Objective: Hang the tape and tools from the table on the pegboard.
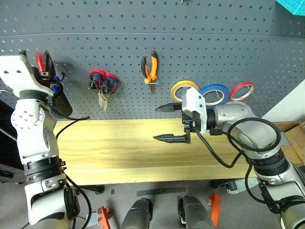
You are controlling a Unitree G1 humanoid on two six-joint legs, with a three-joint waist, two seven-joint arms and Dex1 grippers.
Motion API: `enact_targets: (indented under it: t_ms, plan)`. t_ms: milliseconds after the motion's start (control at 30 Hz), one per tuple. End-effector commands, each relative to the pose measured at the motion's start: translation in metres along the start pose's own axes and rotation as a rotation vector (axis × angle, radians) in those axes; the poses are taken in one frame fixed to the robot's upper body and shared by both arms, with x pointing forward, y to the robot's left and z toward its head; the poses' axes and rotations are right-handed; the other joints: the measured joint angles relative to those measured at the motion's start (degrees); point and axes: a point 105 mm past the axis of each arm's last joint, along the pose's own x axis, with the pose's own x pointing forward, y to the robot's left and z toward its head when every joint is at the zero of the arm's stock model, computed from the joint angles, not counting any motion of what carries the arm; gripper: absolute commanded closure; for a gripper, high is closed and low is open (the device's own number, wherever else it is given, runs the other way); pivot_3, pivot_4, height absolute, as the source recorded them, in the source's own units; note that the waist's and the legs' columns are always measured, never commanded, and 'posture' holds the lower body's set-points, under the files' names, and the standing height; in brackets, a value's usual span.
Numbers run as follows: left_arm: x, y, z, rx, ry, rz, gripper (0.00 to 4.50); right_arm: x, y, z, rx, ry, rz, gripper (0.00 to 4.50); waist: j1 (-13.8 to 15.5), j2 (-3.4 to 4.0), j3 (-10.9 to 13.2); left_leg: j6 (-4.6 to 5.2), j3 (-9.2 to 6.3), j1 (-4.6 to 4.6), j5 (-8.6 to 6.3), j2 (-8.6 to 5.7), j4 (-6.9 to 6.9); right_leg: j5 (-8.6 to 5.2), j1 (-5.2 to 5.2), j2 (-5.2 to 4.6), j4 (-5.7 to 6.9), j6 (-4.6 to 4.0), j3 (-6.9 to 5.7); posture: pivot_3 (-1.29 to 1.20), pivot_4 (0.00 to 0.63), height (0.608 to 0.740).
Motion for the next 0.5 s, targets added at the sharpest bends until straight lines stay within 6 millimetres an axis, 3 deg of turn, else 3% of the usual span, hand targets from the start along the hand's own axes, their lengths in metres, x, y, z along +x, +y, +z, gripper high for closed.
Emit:
enact_targets:
  t_ms: [33, 100, 167, 300, 400, 500]
  plan:
    - [-0.001, 0.008, 0.023, -0.013, -0.095, 0.040, 0.47, -0.004, 0.000, 0.009, -0.042, -0.021, -0.009, 0.00, 0.0, -0.01, 0.0, 0.00, 0.00, 0.00, 0.00, 0.00, 0.00, 0.00, 0.00, 0.00, 0.00, 0.00, -0.01, -0.08, 0.165, 0.740]
    - [0.001, 0.006, 0.031, -0.023, -0.124, 0.040, 0.02, -0.004, -0.002, 0.009, -0.041, -0.021, -0.015, 0.00, 0.0, -0.03, 0.0, 0.00, 0.00, 0.00, 0.00, 0.00, 0.01, 0.00, 0.01, 0.00, 0.00, 0.00, -0.01, -0.08, 0.164, 0.740]
    - [0.004, -0.001, 0.043, -0.028, -0.162, 0.024, 0.02, -0.004, -0.003, 0.009, -0.041, -0.020, -0.021, 0.00, 0.0, -0.04, 0.0, 0.00, 0.00, 0.00, 0.00, 0.00, 0.02, 0.00, 0.01, 0.00, 0.00, 0.00, -0.01, -0.08, 0.164, 0.740]
    - [0.007, -0.057, 0.077, -0.044, -0.239, -0.202, 0.02, -0.008, -0.005, 0.009, -0.031, -0.025, -0.047, 0.00, 0.3, -0.12, -0.1, 0.00, -0.05, -0.08, 0.00, -0.01, 0.09, 0.00, 0.01, 0.00, 0.00, 0.00, -0.04, -0.09, 0.163, 0.740]
    - [-0.008, -0.102, 0.078, -0.050, -0.194, -0.446, 0.02, -0.014, -0.005, 0.009, -0.010, -0.036, -0.066, 0.00, 0.4, -0.11, -0.1, 0.01, -0.02, -0.13, -0.01, -0.05, 0.20, 0.02, 0.04, -0.04, -0.02, 0.04, -0.01, -0.10, 0.164, 0.740]
    - [-0.023, -0.124, 0.066, -0.072, -0.086, -0.589, 0.02, -0.020, -0.005, 0.008, 0.013, -0.043, -0.085, 0.00, 0.1, -0.10, -0.2, 0.02, 0.01, -0.11, -0.01, -0.04, 0.21, 0.03, 0.03, -0.03, 0.02, 0.06, 0.03, -0.10, 0.165, 0.740]
